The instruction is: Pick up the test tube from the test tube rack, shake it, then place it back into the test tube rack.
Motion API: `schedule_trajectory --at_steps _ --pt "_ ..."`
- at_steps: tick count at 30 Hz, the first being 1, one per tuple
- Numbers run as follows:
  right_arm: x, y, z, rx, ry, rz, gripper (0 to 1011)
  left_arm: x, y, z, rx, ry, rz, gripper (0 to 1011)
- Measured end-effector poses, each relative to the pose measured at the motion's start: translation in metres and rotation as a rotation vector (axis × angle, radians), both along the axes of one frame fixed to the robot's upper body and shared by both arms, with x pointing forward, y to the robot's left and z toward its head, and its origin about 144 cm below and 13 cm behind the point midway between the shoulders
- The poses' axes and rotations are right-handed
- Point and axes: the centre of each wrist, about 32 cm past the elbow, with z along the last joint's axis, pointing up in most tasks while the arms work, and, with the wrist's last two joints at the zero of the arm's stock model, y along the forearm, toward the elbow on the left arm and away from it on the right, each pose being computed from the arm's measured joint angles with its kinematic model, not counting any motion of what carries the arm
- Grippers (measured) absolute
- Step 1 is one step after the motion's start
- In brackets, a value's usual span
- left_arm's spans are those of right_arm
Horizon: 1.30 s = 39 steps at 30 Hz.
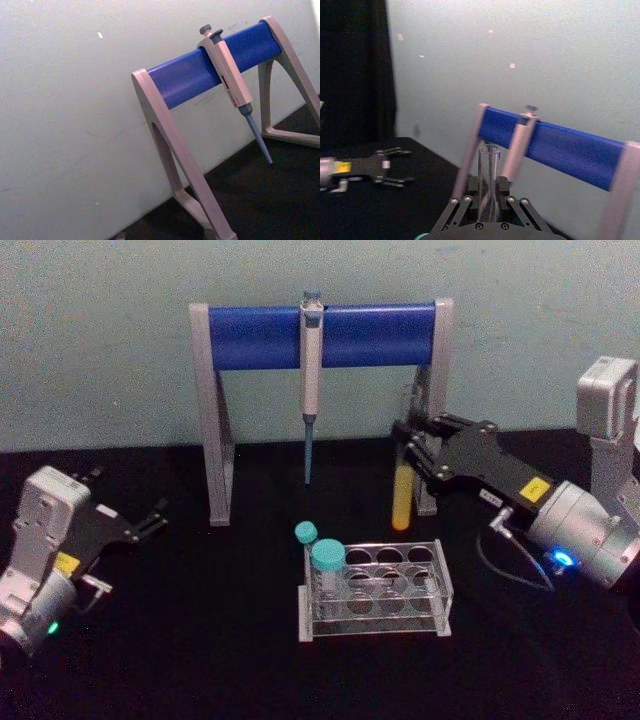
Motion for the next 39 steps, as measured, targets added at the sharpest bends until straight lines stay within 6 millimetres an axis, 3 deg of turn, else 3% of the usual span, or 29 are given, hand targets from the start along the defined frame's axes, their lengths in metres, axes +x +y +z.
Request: schedule_trajectory --at_steps 7,17,28,39 --pt "0.001 -0.005 0.003 0.013 0.029 0.114 229 0.000 0.000 0.000 0.000 0.000 0.000 1001" --pt "-0.016 -0.029 0.013 -0.014 0.083 0.167 229 0.000 0.000 0.000 0.000 0.000 0.000 1001" --pt "-0.029 -0.050 0.024 -0.109 0.101 0.035 229 0.000 0.000 0.000 0.000 0.000 0.000 1001" --pt "-0.023 -0.036 0.023 -0.128 0.023 -0.157 229 0.000 0.000 0.000 0.000 0.000 0.000 1001"
